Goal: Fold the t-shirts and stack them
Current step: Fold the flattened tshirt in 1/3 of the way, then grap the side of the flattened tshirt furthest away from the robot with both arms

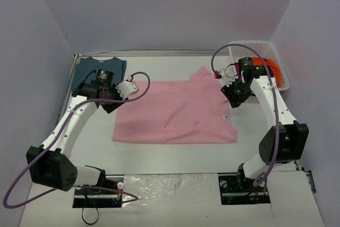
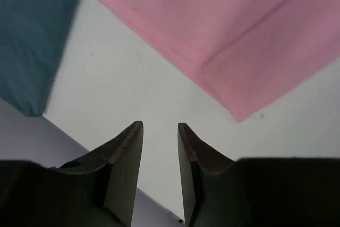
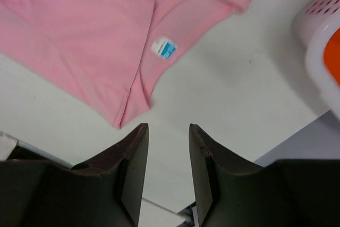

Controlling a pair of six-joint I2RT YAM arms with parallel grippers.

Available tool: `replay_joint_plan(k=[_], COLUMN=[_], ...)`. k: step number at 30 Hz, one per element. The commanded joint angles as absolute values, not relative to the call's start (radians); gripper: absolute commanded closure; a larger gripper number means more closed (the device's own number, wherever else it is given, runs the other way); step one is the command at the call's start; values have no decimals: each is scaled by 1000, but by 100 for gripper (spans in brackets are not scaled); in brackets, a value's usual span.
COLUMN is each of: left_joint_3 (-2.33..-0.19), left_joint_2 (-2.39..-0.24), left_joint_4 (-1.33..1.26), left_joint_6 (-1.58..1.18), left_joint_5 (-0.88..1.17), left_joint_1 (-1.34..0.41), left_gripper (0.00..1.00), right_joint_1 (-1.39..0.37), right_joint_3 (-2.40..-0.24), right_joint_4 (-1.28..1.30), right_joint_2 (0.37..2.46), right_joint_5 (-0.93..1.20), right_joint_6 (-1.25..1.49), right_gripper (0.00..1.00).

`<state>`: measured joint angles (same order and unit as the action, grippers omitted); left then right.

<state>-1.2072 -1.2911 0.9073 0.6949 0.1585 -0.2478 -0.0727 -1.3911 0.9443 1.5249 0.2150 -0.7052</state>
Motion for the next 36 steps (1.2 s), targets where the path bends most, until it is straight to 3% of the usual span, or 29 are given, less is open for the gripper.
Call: replay_joint_plan(k=[1, 7, 12, 27, 36], left_joint_3=[-1327, -1633, -1929, -2299, -2508], left_joint_2=[-1444, -1773, -2032, -2380, -2525], left_joint_4=[769, 805, 926, 969, 1107], left_joint_6=[592, 567, 722, 865, 946], left_joint_5=[282, 561, 563, 434, 472], left_joint_1=[-180, -109, -110, -58, -43], left_gripper=[69, 69, 69, 71, 78], right_joint_1=[-71, -84, -95, -100, -100], right_joint_3=[-1541, -1791, -1957, -1970, -1936], right_joint_4=[910, 914, 943, 959, 960], right_joint_2=[1664, 1914, 2063, 2186, 2206], right_joint_5=[293, 350, 321, 279, 244], right_joint_6=[-629, -577, -568, -589, -586], right_gripper=[67, 68, 68, 68, 68])
